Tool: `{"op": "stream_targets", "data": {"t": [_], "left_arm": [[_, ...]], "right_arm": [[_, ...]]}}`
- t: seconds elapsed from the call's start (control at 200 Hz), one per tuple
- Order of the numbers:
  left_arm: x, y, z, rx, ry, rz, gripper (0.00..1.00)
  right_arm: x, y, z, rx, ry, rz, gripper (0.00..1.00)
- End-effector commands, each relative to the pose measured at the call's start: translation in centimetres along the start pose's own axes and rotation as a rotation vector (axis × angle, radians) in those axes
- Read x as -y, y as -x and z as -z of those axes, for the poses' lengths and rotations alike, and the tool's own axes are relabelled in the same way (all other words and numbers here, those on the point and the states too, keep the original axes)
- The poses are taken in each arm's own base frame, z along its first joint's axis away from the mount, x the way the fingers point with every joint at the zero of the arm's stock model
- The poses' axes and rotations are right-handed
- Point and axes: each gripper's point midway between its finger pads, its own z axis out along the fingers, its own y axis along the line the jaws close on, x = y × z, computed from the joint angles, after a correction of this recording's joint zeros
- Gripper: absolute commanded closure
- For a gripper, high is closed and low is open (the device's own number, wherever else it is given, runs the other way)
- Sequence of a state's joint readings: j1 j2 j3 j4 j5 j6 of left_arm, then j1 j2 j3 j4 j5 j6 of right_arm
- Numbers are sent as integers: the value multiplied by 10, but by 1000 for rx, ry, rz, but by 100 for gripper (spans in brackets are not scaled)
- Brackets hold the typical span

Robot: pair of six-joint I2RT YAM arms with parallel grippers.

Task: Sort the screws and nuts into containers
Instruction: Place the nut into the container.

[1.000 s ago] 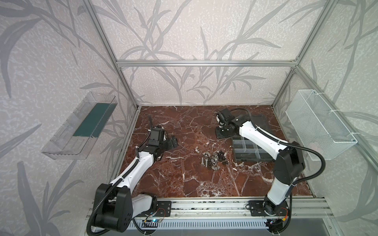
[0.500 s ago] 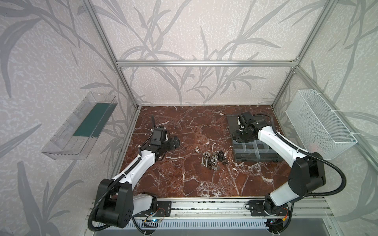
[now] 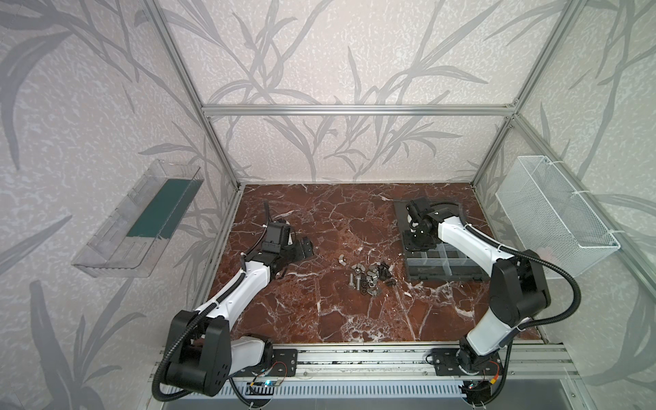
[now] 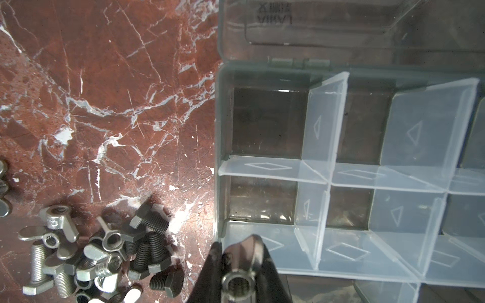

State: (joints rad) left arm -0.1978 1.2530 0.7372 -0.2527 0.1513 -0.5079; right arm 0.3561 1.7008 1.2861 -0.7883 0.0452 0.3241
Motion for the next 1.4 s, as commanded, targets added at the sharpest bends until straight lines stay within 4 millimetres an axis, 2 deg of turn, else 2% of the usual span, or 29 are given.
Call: {"op": "stream_targets", "data": {"t": [0.0,0.125,0.545,0.61,0.705,0.8,1.1,1.27,1.29,1.395], "left_arm": [[5,7,1,18,-5,-4,1],[5,7,1,18,-4,-4,1],[4,6,2,17,3,-7,1],[4,6,2,19,4,-7,1],[4,6,2,18,3,-7,1],[4,5,3,18,1,-8,1],[4,5,3,18,1,-8,1],[4,5,3,20,2,-9,1],[4,5,3,19,2,-9,1],[5,5,3,18,-1,-9,1]], "right_arm": [[4,-2,-8,-16,-19,1,100],[5,-6,-16,-39,-31,1,100],[6,-7,-23,-55,-41,7,97],[6,-6,-24,-55,-42,6,91],[7,-5,-22,-54,-52,2,76],[9,-5,-20,-54,-59,5,71],[9,2,-5,-24,-60,5,57],[5,4,6,-7,-28,17,53],[3,7,17,23,-13,17,53],[-4,12,34,72,38,24,52]]}}
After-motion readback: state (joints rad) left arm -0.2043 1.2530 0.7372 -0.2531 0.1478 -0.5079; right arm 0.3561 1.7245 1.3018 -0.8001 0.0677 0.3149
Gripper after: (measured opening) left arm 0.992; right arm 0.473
